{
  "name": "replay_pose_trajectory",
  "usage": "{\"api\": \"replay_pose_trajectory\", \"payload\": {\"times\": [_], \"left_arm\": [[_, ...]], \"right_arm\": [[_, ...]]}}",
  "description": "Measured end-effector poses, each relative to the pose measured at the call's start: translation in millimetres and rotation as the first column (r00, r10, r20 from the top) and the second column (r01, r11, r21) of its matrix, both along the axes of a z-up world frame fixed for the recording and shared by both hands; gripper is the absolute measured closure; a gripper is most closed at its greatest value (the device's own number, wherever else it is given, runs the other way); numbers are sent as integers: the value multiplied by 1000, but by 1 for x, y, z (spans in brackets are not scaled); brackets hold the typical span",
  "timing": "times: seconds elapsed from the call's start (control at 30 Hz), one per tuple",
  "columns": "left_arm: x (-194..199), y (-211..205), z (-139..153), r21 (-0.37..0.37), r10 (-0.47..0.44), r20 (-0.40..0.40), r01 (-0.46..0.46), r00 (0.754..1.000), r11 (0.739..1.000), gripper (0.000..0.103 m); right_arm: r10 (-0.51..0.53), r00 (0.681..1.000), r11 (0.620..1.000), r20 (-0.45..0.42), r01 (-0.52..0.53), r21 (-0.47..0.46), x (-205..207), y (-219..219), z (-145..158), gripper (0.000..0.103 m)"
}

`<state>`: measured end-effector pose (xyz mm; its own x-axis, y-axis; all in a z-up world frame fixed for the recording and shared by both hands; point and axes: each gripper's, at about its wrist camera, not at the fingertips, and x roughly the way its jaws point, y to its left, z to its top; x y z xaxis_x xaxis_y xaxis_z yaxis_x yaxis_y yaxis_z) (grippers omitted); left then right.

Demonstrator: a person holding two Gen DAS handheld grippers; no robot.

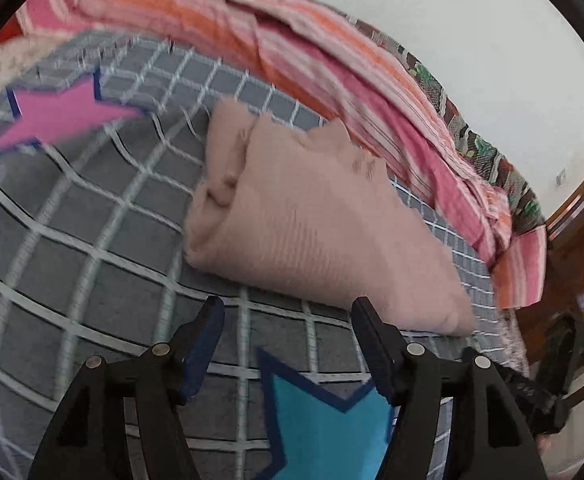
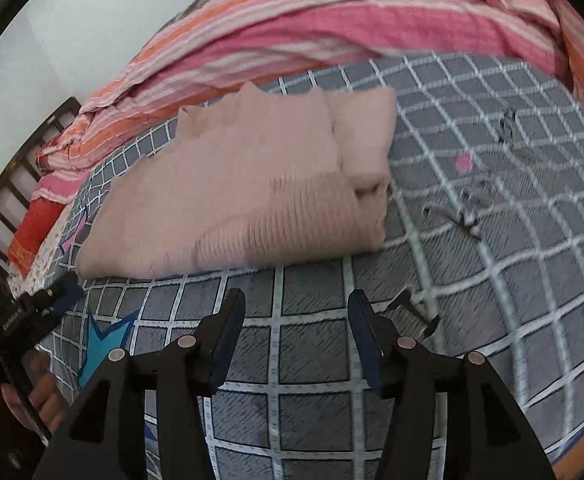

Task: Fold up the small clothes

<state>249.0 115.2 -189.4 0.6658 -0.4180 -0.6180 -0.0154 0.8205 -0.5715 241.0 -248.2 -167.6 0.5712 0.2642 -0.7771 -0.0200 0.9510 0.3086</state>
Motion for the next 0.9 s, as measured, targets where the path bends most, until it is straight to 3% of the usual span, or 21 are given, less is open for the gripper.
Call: {"api": "replay_pose_trajectory", "payload": {"times": [0.2, 0.37, 0.43, 0.47, 0.5, 0.53, 0.57, 0.7, 0.9], "left_arm": [[31, 2, -13, -78, 41, 5, -41, 999, 996, 39], [44, 2, -14, -85, 82, 9, -81, 997, 993, 45], [47, 2, -14, -70, 111, 3, -110, 994, 991, 54], [48, 1, -15, -60, 119, -1, -118, 993, 991, 64], [50, 3, -16, -56, 124, -7, -124, 992, 991, 70], [51, 6, -18, -65, 125, -17, -126, 992, 990, 82], [53, 9, -21, -102, 114, -32, -116, 993, 988, 91], [47, 21, -25, -189, 125, -44, -132, 991, 973, 93], [14, 15, -8, -141, 114, -11, -114, 993, 983, 94]], "right_arm": [[-72, 997, 992, -7, 73, 107, 30, -2, -8, 47], [-151, 988, 970, -30, 154, 189, 57, -13, -14, 49], [-179, 983, 962, -40, 183, 204, 64, -16, -15, 57], [-197, 980, 958, -42, 201, 207, 68, -18, -16, 63], [-201, 979, 955, -45, 206, 212, 70, -19, -17, 79], [-193, 980, 954, -49, 199, 226, 73, -20, -19, 89], [-188, 981, 951, -48, 194, 241, 74, -20, -20, 90], [-192, 981, 949, -14, 189, 253, 61, -25, -14, 94], [-187, 982, 950, 4, 180, 254, 27, -32, -1, 95]]}}
